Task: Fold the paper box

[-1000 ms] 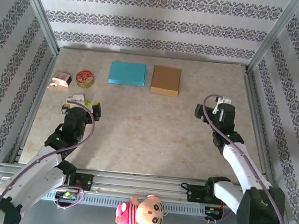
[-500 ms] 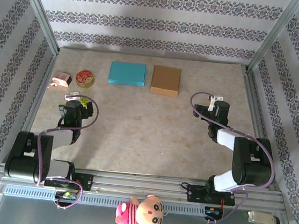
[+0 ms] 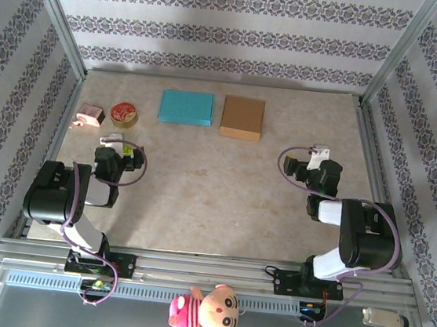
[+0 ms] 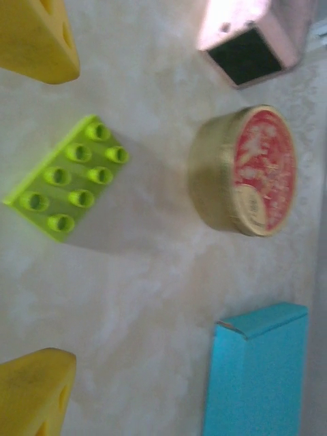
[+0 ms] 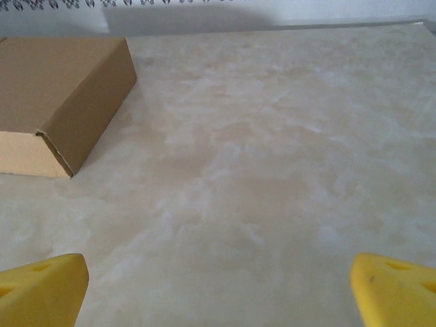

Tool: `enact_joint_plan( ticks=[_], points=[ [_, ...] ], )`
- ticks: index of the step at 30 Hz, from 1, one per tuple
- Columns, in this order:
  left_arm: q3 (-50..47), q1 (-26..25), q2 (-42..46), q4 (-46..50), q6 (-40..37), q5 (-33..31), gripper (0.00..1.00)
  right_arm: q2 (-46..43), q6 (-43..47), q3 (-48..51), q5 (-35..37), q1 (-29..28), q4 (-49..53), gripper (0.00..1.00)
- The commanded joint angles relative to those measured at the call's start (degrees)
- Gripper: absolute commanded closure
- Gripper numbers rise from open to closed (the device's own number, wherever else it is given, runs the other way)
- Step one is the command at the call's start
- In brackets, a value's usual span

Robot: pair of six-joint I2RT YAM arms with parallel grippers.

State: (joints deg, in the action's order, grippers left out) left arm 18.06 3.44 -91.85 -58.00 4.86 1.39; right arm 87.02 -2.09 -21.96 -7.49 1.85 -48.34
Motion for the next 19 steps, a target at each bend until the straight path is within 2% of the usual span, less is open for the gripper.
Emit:
enact_joint_plan(
  ticks=[1, 2, 4, 19],
  points=[
    [2.3, -2.3, 0.4, -0.4, -2.6, -2.8, 0.01, 0.3, 0.3, 0.3, 9.0, -2.7, -5.1, 0.02],
    [2.6, -2.3, 1.2, 1.8, -2.2, -3.1, 0.01, 0.0, 0.3, 0.3, 9.8, -2.8, -4.6, 0.02],
    [2.0, -2.3, 0.2, -0.9, -2.5, -3.0, 0.01, -0.1, 0.4, 0.2, 9.7, -2.7, -4.2, 0.02],
    [2.7, -2.3, 0.6, 1.1, -2.7, -2.2, 0.01, -0.4, 1.0, 0.9, 8.6, -2.8, -5.3, 0.02]
  ],
)
